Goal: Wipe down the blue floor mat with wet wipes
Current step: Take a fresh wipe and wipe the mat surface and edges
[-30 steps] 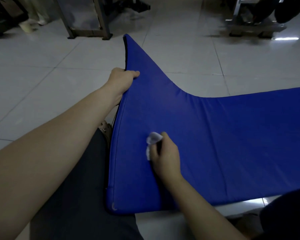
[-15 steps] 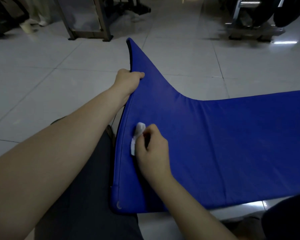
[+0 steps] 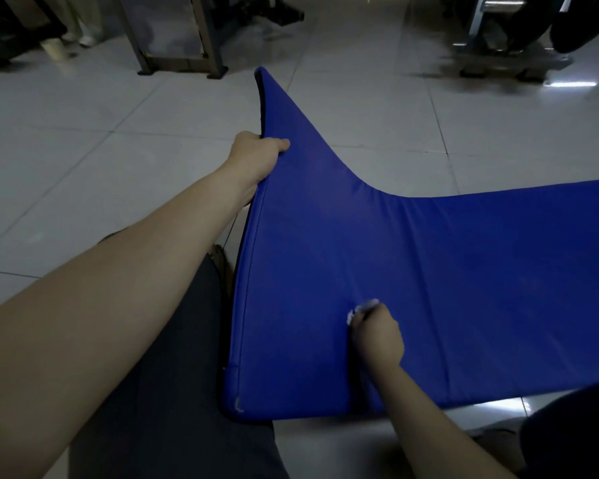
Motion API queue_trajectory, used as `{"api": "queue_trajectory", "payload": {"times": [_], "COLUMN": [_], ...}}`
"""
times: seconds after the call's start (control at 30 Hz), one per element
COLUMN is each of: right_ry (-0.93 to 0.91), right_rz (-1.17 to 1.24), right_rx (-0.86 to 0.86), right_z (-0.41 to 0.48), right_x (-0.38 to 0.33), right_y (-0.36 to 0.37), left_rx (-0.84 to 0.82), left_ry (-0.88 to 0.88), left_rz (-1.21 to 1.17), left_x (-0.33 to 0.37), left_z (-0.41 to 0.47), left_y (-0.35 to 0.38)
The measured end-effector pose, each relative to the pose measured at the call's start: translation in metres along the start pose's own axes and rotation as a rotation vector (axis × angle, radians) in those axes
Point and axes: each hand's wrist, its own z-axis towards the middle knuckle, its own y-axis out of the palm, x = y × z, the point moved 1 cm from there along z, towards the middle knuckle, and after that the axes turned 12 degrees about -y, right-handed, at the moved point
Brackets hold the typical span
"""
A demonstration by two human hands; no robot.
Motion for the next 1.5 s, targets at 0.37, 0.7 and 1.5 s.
{"api": "queue_trajectory", "payload": {"times": [0.37,0.7,1.5], "right_ry": [-0.838,-0.318,-0.097], "right_rz": [0.500,0.081,-0.058], "right_rx": [0.030,0.058,-0.016], "right_z": [-0.076,-0.018,-0.014], "right_x": [-0.142,-0.030,0.005], "right_y": [-0.032,-0.002,-0.001], "left_rx": [0.019,0.005,-0.007], "left_ry": [0.018,0.007,-0.009], "left_rz": [-0.003,-0.001,0.001], "left_x": [0.004,0.004,0.001], "left_z": [0.003,0.003,0.006], "left_y": [-0.001,-0.008,-0.009]}}
